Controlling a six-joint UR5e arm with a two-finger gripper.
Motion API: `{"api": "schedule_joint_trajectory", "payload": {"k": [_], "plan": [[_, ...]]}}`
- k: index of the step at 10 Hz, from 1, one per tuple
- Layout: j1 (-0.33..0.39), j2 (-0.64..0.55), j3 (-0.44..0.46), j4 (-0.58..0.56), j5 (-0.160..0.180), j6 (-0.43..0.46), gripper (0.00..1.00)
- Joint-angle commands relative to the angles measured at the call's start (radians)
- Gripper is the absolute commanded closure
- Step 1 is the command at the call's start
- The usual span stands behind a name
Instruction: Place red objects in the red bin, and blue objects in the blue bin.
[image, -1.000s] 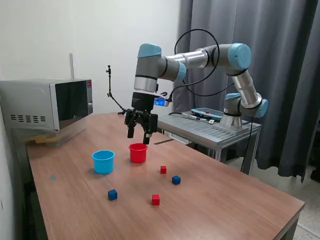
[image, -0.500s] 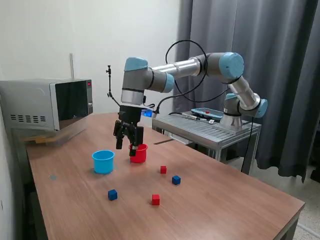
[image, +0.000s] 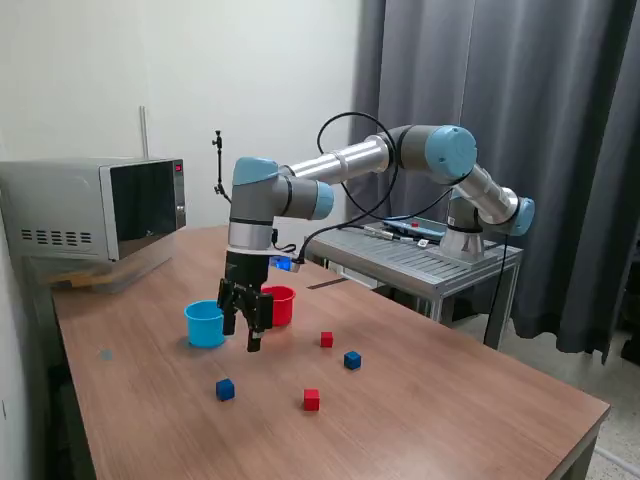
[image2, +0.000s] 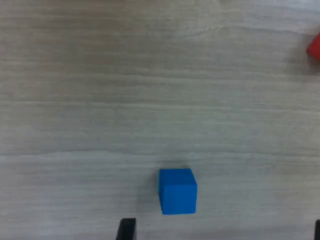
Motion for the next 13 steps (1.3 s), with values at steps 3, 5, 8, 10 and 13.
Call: {"api": "schedule_joint_trajectory", "payload": {"k": [3, 5, 8, 10, 13], "plan": [[-0.001, 0.047, -0.049, -0.002, 0.009, 0.001, 0.00], [-0.001, 0.063, -0.062, -0.004, 0.009, -0.001, 0.00], [-0.001, 0.095, -0.091, -0.004, 0.009, -0.008, 0.00], [-0.001, 0.129, -0.118, -0.004, 0.001, -0.022, 0.00], [-0.001, 0.159, -0.152, -0.004, -0.003, -0.037, 0.00]]}}
